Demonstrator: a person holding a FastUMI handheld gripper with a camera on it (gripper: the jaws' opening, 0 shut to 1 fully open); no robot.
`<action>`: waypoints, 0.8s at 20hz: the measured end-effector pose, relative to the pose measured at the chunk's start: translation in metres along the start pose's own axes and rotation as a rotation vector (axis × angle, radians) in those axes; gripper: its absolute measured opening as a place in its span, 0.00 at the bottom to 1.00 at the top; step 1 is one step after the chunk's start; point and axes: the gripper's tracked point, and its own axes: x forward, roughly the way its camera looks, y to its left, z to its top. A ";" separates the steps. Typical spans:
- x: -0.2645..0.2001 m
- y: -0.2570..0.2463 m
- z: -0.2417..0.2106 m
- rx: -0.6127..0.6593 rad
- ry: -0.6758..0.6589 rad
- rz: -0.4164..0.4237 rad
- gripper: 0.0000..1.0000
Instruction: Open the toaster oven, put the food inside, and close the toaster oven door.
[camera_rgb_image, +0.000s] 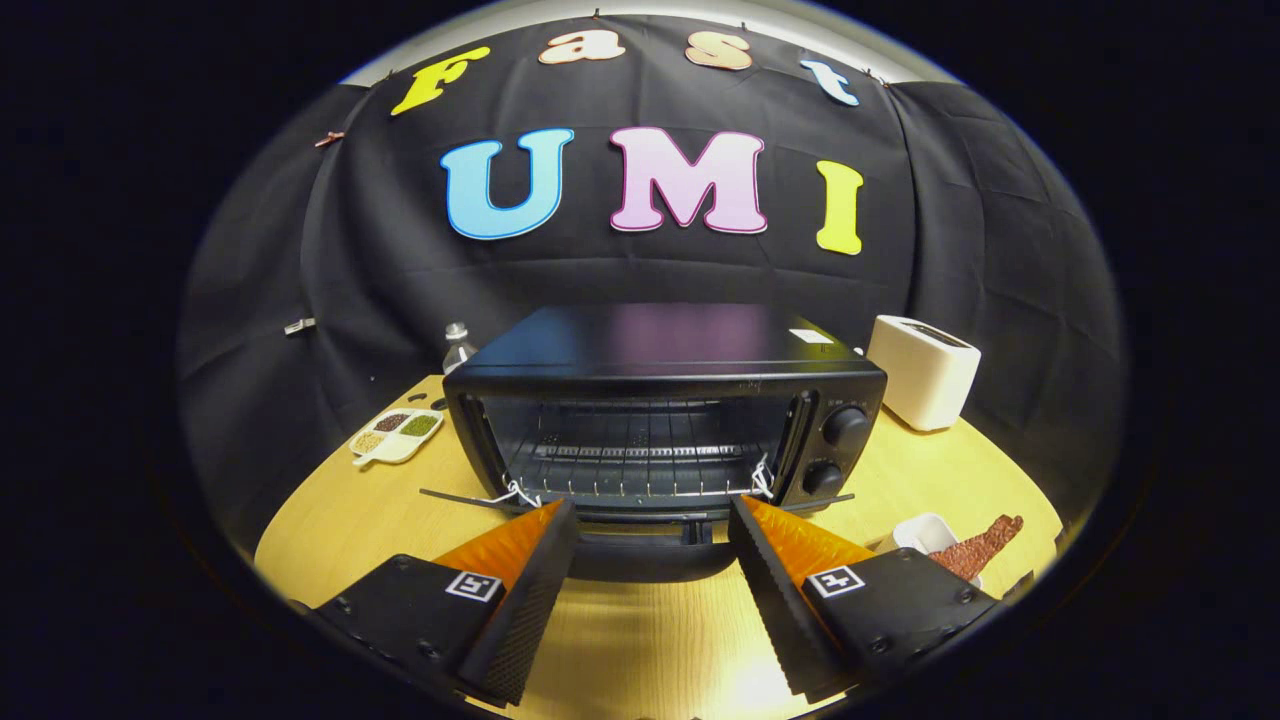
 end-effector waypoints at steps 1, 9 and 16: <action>-0.002 0.000 -0.007 -0.004 0.009 0.001 0.95; -0.029 -0.007 -0.068 -0.009 0.149 0.010 0.96; -0.078 -0.060 -0.028 -0.033 0.094 -0.023 0.96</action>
